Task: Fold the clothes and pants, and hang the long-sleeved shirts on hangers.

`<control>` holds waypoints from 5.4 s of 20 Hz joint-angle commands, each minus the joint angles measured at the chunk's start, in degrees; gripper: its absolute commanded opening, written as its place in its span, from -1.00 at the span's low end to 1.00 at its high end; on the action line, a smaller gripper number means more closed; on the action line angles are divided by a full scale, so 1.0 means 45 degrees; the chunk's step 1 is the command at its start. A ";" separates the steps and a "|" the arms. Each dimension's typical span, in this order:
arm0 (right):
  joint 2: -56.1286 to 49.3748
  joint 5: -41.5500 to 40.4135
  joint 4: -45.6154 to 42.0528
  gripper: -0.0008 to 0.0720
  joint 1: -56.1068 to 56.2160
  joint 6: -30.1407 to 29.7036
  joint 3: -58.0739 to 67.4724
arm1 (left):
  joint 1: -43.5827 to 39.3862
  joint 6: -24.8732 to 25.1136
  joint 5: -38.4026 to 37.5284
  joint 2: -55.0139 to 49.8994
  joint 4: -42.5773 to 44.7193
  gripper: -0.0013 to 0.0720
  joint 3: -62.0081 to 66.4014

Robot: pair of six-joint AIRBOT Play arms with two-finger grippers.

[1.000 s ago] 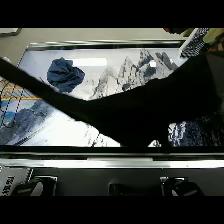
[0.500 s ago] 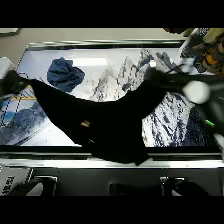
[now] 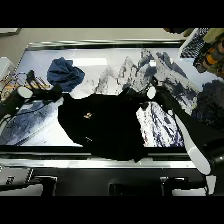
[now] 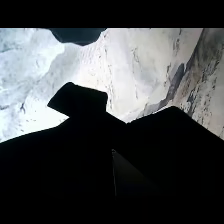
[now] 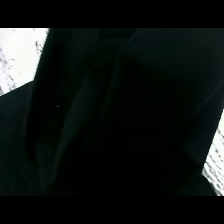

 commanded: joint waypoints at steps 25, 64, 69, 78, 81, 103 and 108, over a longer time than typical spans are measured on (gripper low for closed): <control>0.1739 0.4410 0.4469 0.29 -0.1870 -1.0064 -0.5425 | 0.0865 0.1554 -0.3415 -0.0112 0.0034 -0.92 0.0393; -0.1579 0.5042 0.4017 -0.90 -0.2783 -0.5479 0.5906 | 0.1200 0.0860 -0.4352 0.1875 0.0379 -0.92 0.0393; -0.4600 0.3585 0.5537 -0.83 -0.2370 -0.4765 0.5906 | 0.0481 0.0855 -0.3055 -0.0364 0.0277 -0.92 0.0403; -0.2191 0.9942 0.2982 0.19 -0.6465 -0.8160 0.6023 | 0.0631 0.0855 -0.3303 -0.0253 0.0296 -0.92 0.0403; -0.0563 0.9840 0.1540 0.19 -0.8320 -0.8718 0.4877 | 0.0631 0.0855 -0.3390 -0.0257 0.0296 -0.92 0.0403; 0.0350 0.5367 0.3385 -0.55 -1.0214 -1.2254 -0.3371 | 0.0578 0.0913 -0.3779 -0.0257 0.0296 -0.92 0.0403; 0.0461 0.4172 0.4250 -0.91 -1.0210 -1.0788 -0.1132 | 0.0578 0.0908 -0.4498 -0.0257 0.0291 -0.92 0.0403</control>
